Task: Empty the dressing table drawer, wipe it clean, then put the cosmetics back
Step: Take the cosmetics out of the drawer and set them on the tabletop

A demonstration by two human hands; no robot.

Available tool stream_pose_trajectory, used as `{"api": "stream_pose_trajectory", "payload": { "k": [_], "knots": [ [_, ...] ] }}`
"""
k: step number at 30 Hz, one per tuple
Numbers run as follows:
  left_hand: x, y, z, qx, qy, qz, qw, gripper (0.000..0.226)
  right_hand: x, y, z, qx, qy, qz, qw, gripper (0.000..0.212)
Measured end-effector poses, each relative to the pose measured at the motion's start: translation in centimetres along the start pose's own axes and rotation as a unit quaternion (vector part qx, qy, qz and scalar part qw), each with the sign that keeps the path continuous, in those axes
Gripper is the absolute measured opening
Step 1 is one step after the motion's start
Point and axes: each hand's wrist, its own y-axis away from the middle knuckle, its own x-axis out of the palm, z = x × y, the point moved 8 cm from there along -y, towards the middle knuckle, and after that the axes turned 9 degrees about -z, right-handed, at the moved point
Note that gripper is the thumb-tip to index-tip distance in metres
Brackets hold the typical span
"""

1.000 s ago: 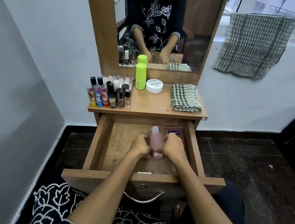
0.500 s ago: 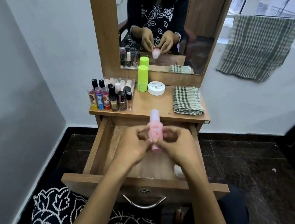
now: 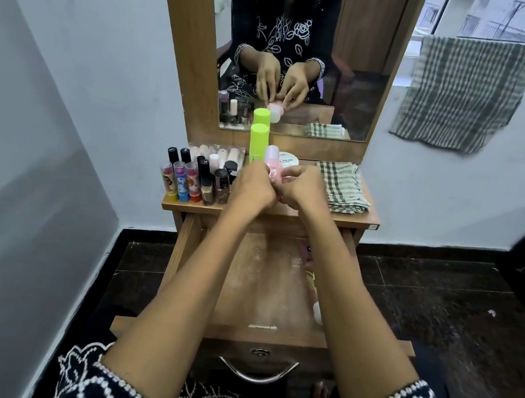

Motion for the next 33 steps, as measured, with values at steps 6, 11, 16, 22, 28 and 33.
{"api": "stream_pose_trajectory", "payload": {
  "k": [6,11,16,22,28,33],
  "knots": [
    [2.0,0.3,2.1,-0.015,-0.006,-0.048,0.999,0.026,1.9,-0.8,-2.3,0.011,0.015,-0.005,1.0,0.009],
    [2.1,0.6,2.5,0.003,-0.002,-0.091,0.996,0.02,2.2,-0.8,-2.7,-0.001,0.016,-0.006,1.0,0.019],
    [2.2,0.4,2.6,0.004,-0.001,-0.104,0.995,0.02,2.5,-1.1,-2.8,0.002,0.026,-0.011,1.0,0.021],
    [2.2,0.4,2.8,-0.014,0.014,-0.088,0.996,0.021,2.7,-1.8,-3.4,0.01,0.017,-0.002,1.0,0.021],
    [0.8,0.2,2.3,-0.013,0.109,-0.146,0.983,0.033,2.3,-1.5,-2.0,-0.042,-0.04,0.029,0.998,0.04],
    [1.3,-0.7,1.7,-0.026,0.132,-0.155,0.979,0.031,2.0,-1.5,-0.4,-0.111,-0.077,0.01,0.991,0.032]
  ]
}}
